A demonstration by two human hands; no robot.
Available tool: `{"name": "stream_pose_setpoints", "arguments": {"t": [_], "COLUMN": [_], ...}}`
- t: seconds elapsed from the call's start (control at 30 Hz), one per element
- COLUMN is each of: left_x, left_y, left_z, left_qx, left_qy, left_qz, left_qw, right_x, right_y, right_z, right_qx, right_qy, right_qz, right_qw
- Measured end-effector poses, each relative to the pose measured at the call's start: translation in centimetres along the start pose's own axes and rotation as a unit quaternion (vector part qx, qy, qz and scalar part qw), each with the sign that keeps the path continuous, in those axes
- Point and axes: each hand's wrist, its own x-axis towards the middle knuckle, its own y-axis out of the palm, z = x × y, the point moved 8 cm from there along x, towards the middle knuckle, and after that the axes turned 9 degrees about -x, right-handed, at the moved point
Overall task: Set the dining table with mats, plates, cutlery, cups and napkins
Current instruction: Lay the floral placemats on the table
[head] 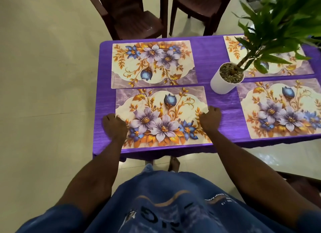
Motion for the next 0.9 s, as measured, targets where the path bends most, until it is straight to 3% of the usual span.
{"name": "stream_pose_setpoints", "arguments": {"t": [0.33,0.47,0.63,0.9], "left_x": [0.4,-0.1,-1.0,-1.3], "left_y": [0.0,-0.3,-0.2,-0.3], "left_z": [0.1,0.4,0.2,0.0], "left_qx": [0.043,-0.011,0.018,0.056], "left_qy": [0.004,-0.002,0.054,0.072], "left_qz": [0.036,0.022,0.052,0.062], "left_qw": [0.998,1.000,0.997,0.994], "right_x": [0.2,0.2,0.5,0.8], "right_y": [0.1,0.5,1.0,1.3], "right_z": [0.1,0.1,0.1,0.0], "right_qx": [-0.001,-0.004,-0.038,-0.047], "right_qy": [-0.065,-0.065,-0.077,-0.095], "right_qz": [0.010,0.023,0.034,0.033], "right_qw": [0.998,0.998,0.996,0.994]}}
